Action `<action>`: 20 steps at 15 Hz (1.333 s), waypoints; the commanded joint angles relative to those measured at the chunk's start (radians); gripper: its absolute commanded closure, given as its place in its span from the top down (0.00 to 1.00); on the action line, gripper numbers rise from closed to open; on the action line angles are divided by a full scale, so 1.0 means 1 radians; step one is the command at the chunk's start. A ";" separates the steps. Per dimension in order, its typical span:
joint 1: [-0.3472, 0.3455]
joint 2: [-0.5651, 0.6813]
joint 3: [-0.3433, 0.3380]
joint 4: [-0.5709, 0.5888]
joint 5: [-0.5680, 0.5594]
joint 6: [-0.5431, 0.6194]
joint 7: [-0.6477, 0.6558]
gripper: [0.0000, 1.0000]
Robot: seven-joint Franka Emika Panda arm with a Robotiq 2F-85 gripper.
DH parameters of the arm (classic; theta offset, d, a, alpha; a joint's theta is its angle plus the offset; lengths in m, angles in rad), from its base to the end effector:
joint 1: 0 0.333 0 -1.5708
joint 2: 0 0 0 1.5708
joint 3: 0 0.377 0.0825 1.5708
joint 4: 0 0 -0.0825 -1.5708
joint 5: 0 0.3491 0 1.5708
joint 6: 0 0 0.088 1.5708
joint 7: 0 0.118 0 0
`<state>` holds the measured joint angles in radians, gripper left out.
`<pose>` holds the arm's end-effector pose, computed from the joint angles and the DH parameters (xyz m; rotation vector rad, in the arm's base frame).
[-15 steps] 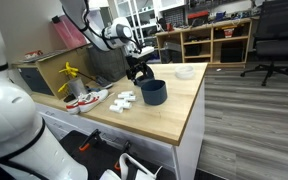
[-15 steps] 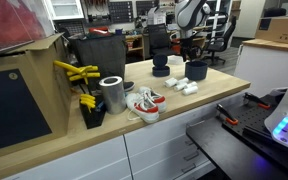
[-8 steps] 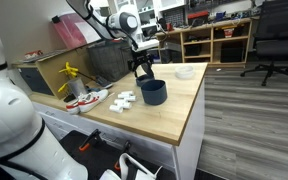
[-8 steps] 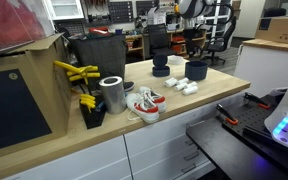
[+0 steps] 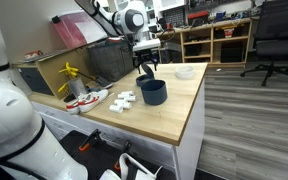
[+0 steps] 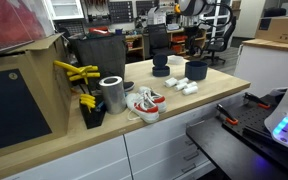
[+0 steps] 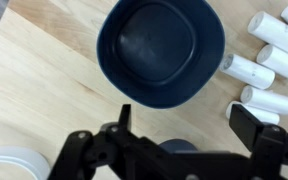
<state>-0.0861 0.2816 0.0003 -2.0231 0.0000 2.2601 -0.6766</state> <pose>0.5790 -0.0498 0.3779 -2.9889 -0.9095 0.0646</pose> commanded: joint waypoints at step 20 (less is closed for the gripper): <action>-0.026 0.211 0.008 0.363 0.029 -0.266 0.489 1.00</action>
<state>-0.1374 0.5970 0.0122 -1.5730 0.0434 2.0706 -0.1916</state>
